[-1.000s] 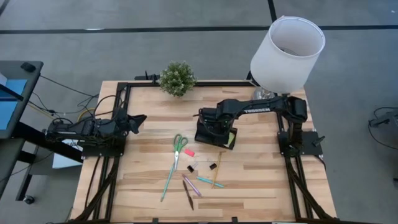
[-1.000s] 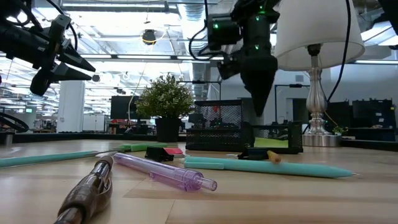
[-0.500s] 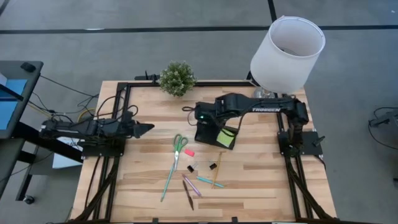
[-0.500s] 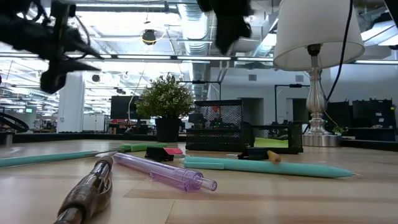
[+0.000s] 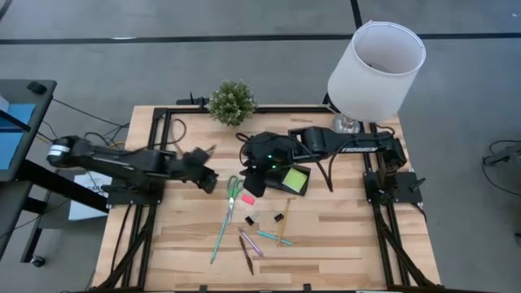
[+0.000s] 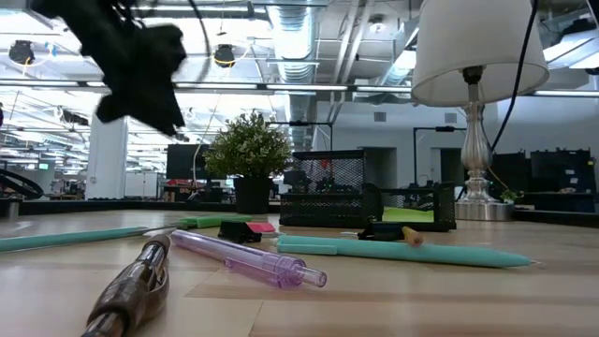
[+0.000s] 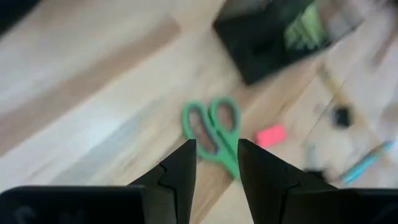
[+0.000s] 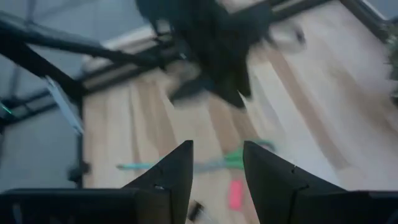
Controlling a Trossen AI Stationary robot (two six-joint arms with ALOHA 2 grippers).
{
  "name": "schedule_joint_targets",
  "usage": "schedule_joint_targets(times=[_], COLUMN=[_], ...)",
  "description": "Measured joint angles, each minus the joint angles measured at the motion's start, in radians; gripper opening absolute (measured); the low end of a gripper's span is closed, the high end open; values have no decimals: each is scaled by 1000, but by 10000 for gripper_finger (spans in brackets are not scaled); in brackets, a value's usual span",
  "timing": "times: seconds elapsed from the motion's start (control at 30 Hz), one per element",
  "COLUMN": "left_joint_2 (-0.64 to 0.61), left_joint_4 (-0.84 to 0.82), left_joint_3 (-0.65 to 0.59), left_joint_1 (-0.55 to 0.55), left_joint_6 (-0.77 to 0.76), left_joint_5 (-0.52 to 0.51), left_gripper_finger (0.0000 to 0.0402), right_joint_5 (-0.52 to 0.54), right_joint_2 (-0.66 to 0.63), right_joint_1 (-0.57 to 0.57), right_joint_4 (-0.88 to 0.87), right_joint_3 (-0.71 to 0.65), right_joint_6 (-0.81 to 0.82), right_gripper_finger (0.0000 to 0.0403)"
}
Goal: Pick and place office supplies into organizer
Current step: Put the green scissors on the black desk organizer
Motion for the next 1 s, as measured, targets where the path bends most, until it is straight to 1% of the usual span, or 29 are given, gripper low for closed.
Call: schedule_joint_targets(times=[0.1, 0.2, 0.3, 0.43, 0.53, 0.73, 1.0], left_joint_2=[150, 269, 359, 437, 469, 508, 510], left_joint_4=[22, 31, 52, 163, 218, 204, 184], left_joint_3=[22, 48, 69, 78, 78, 78, 78], left_joint_1=[15, 39, 59, 84, 91, 107, 111], left_joint_6=[17, 21, 49, 84, 91, 86, 86], left_joint_5=[6, 28, 43, 97, 110, 99, 22], left_gripper_finger=[109, 109, 109, 109, 109, 109, 109], right_joint_5=[1, 1, 1, 1, -2, -2, -2], right_joint_2=[0, 0, -16, -21, -26, -28, -28], right_joint_1=[13, 22, 23, 23, 23, 23, 23], right_joint_4=[79, 144, 195, 268, 306, 308, 310], right_joint_3=[0, 0, 0, 1, 0, 0, 0], right_joint_6=[70, 84, 84, 69, 60, 59, 57], right_gripper_finger=[133, 132, 129, 127, 127, 127, 127])
